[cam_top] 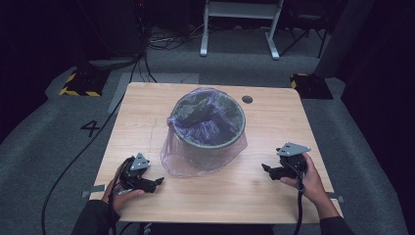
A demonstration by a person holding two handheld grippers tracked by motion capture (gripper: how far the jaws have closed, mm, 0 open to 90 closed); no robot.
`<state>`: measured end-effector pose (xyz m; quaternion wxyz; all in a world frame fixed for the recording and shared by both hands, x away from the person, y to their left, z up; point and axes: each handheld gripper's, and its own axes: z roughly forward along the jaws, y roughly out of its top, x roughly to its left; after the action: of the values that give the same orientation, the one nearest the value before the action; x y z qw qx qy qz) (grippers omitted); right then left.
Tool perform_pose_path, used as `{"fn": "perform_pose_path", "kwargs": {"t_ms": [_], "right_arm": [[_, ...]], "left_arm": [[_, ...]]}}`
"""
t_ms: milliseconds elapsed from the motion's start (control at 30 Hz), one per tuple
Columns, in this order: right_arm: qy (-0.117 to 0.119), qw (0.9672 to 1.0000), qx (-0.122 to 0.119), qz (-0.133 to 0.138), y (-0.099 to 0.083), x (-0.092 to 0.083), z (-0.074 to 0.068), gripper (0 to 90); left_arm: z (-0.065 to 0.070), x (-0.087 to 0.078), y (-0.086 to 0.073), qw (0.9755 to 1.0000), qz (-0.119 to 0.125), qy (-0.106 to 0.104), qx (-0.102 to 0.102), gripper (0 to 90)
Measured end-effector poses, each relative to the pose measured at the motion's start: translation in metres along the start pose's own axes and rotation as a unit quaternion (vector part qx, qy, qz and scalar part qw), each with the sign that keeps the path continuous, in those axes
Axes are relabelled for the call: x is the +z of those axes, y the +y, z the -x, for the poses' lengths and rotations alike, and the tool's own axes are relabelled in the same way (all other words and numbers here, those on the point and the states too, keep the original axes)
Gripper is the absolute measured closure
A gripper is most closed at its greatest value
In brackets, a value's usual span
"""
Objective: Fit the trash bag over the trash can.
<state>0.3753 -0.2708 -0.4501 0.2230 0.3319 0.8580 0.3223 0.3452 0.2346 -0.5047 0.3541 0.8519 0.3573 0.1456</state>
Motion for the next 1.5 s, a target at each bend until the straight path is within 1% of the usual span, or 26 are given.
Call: {"fn": "perform_pose_path", "kwargs": {"t_ms": [33, 67, 300, 567, 667, 733, 800, 900, 1000, 1100, 1167, 1267, 1500], "right_arm": [[-0.001, 1.0, -0.001, -0.003, -0.003, 0.0, 0.001, 17.5], [0.001, 1.0, 0.004, -0.003, -0.006, 0.001, 0.001, 17.6], [0.002, 0.9998, 0.016, -0.012, -0.02, 0.0, 0.001, 17.6], [-0.002, 0.9994, 0.022, -0.026, -0.037, 0.001, 0.002, 17.7], [-0.001, 0.9991, 0.029, -0.029, -0.043, 0.0, 0.002, 17.8], [-0.005, 0.999, 0.033, -0.029, -0.047, -0.001, 0.003, 17.9], [-0.001, 0.9988, 0.038, -0.03, -0.05, -0.001, 0.004, 18.0], [-0.005, 0.9986, 0.042, -0.032, -0.055, -0.002, 0.005, 18.4], [-0.003, 0.9982, 0.052, -0.03, -0.058, -0.002, 0.007, 18.6], [0.006, 0.9976, 0.065, -0.025, -0.062, -0.002, 0.007, 18.6], [0.003, 0.9975, 0.065, -0.027, -0.065, -0.001, 0.006, 18.6], [0.005, 0.9971, 0.072, -0.023, -0.067, -0.002, 0.007, 18.5], [0.009, 0.995, 0.099, -0.008, -0.079, -0.006, 0.01, 17.3]], "left_arm": [[0.0, 0.0, 0.0, 1.0, 0.0, 0.0, 0.0, 11.4], [0.0, 0.0, 0.0, 1.0, 0.0, 0.0, -0.001, 11.4], [0.0, 0.0, 0.0, 1.0, 0.0, 0.0, 0.0, 11.4], [0.0, 0.0, 0.0, 1.0, 0.0, 0.0, 0.0, 11.5], [0.0, 0.0, 0.0, 1.0, 0.0, 0.0, 0.0, 11.5], [0.0, 0.0, 0.0, 1.0, 0.0, 0.0, -0.002, 11.5], [0.0, 0.0, 0.0, 1.0, 0.0, 0.0, 0.0, 11.5], [0.0, 0.0, 0.0, 1.0, 0.001, 0.0, 0.0, 11.4], [0.0, 0.0, 0.0, 1.0, 0.001, 0.0, 0.0, 11.5], [0.0, 0.0, 0.0, 1.0, 0.001, 0.0, 0.002, 11.3], [0.0, 0.0, 0.0, 1.0, 0.001, 0.0, 0.002, 11.3], [0.0, 0.0, 0.0, 1.0, 0.001, 0.0, 0.002, 11.3], [0.0, 0.001, 0.001, 1.0, -0.001, 0.0, 0.001, 11.3]]}}
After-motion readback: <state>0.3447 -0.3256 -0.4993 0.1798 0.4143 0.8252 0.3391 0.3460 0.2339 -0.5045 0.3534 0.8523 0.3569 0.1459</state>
